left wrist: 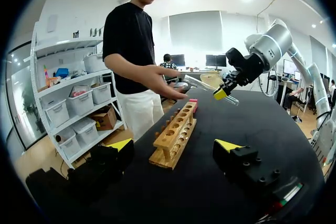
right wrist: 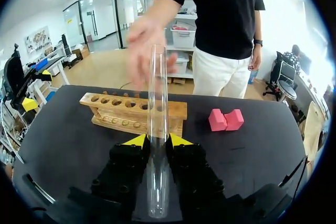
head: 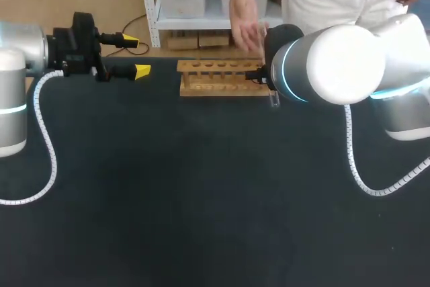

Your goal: Grasp the test tube, adjust it, and insert it.

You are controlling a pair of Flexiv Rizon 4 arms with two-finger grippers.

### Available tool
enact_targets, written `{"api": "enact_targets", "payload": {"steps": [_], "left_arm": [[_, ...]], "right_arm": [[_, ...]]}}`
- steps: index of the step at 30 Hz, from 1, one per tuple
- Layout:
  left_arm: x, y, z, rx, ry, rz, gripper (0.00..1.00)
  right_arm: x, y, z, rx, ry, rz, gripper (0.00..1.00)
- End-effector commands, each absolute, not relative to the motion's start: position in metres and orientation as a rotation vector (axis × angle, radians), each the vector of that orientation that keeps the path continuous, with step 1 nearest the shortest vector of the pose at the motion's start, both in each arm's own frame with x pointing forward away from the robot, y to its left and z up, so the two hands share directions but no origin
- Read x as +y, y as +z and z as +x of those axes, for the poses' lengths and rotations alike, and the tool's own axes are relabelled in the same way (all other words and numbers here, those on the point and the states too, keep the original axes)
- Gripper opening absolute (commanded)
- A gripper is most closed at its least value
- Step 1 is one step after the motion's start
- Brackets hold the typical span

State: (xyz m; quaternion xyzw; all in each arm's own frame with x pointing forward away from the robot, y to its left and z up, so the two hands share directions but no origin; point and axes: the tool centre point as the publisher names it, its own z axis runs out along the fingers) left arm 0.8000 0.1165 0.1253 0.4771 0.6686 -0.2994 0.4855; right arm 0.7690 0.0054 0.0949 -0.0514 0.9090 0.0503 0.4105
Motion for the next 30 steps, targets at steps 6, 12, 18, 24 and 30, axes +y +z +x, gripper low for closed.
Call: {"api": "enact_targets", "payload": {"steps": [6,12,18,24,30], "left_arm": [[0.117,0.124,0.799,1.62,-0.726,1.158,1.0],[0.117,0.124,0.799,1.62,-0.726,1.158,1.0],[0.117,0.124,0.799,1.62,-0.726,1.158,1.0],[0.117,0.124,0.799,1.62,-0.726,1.158,1.0],[0.117,0.124,0.799,1.62,-0.726,1.158,1.0]], "right_arm": [[0.01,0.087,0.772,2.289,0.127,-0.147,0.0],[0.018,0.074,0.778,2.318,0.123,-0.155,0.0],[0.023,0.067,0.786,2.33,0.122,-0.152,0.0],[0.028,0.061,0.794,2.344,0.126,-0.161,0.0],[0.033,0.055,0.8,2.359,0.136,-0.171,0.0]]}}
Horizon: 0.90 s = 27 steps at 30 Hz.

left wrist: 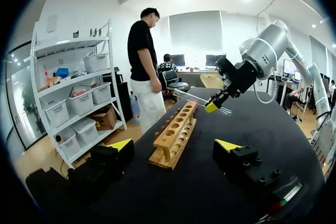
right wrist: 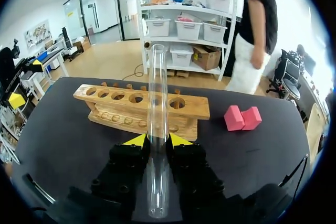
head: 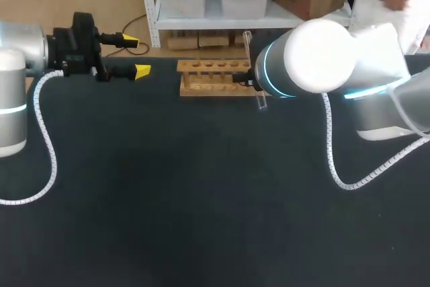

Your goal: Grasp the test tube, adjust it, and insert it.

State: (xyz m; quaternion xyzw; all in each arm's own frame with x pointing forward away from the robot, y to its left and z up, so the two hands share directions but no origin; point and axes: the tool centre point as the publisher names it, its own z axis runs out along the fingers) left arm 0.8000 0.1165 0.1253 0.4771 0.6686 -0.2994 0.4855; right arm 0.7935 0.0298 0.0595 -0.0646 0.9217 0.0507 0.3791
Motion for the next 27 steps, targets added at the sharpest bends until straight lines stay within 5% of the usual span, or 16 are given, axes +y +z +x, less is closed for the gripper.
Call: {"api": "enact_targets", "payload": {"steps": [1,27], "left_arm": [[0.117,0.124,0.799,1.62,-0.726,1.158,1.0],[0.117,0.124,0.799,1.62,-0.726,1.158,1.0]], "right_arm": [[0.033,0.054,0.8,2.362,0.136,-0.172,0.0],[0.038,0.031,0.816,2.436,0.159,-0.218,0.0]]}}
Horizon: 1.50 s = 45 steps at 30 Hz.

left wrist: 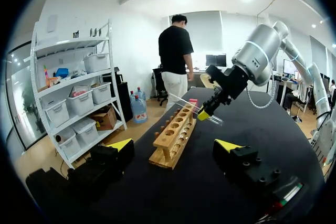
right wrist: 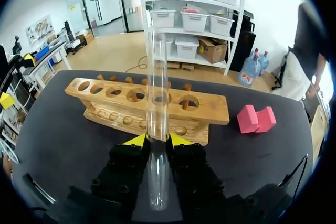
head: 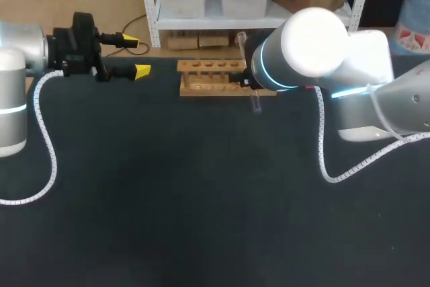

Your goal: Grasp the test tube, adjust it, and insert it.

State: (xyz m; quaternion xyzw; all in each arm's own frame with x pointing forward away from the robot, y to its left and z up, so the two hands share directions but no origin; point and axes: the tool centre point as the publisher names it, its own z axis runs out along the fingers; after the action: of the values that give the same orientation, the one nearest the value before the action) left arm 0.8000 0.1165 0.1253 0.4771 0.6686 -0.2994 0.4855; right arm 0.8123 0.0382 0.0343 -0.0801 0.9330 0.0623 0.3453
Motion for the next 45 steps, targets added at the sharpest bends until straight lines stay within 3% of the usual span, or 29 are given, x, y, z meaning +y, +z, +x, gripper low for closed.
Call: {"api": "enact_targets", "payload": {"steps": [1,26,45], "left_arm": [[0.117,0.124,0.799,1.62,-0.726,1.158,1.0],[0.117,0.124,0.799,1.62,-0.726,1.158,1.0],[0.117,0.124,0.799,1.62,-0.726,1.158,1.0]], "right_arm": [[0.038,0.03,0.816,2.438,0.158,-0.22,0.0],[0.035,0.025,0.807,2.476,0.157,-0.232,0.0],[0.009,0.07,0.765,2.39,0.126,-0.131,0.0]]}}
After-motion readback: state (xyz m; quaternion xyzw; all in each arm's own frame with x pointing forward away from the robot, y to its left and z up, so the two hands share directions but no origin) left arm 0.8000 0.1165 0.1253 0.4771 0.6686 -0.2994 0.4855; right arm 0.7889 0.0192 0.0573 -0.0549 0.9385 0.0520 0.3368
